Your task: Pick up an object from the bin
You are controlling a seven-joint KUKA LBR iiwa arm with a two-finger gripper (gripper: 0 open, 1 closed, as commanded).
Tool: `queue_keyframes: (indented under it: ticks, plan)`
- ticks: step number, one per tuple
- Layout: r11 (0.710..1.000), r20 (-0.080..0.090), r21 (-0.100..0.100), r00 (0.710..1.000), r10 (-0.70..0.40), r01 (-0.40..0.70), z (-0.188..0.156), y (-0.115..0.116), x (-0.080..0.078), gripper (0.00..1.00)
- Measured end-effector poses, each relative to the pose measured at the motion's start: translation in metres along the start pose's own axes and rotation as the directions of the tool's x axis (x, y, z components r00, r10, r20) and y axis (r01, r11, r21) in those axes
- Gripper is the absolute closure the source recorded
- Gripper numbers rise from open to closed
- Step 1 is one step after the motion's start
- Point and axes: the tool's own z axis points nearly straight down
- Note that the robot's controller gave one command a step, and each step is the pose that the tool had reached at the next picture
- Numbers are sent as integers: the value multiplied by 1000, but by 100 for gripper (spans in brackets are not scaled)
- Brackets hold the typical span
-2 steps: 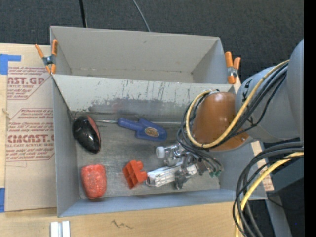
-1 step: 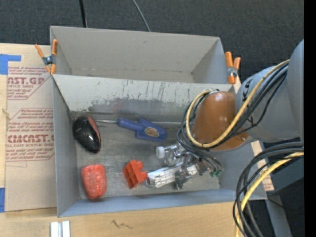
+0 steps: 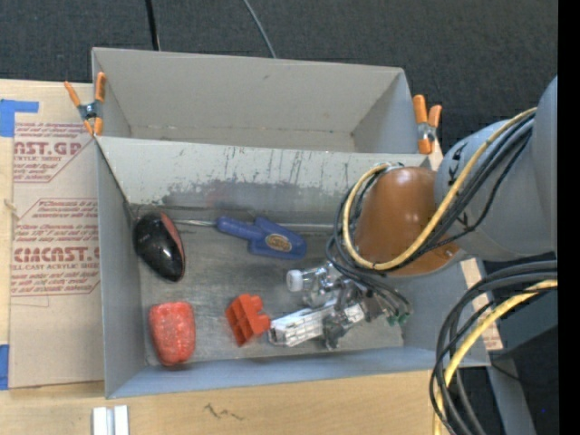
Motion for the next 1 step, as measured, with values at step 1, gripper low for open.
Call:
queue_keyframes:
  ticks: [1]
  plan:
    - [1000, -6, -1, 1000, 0, 0, -21, 1, 2, 100]
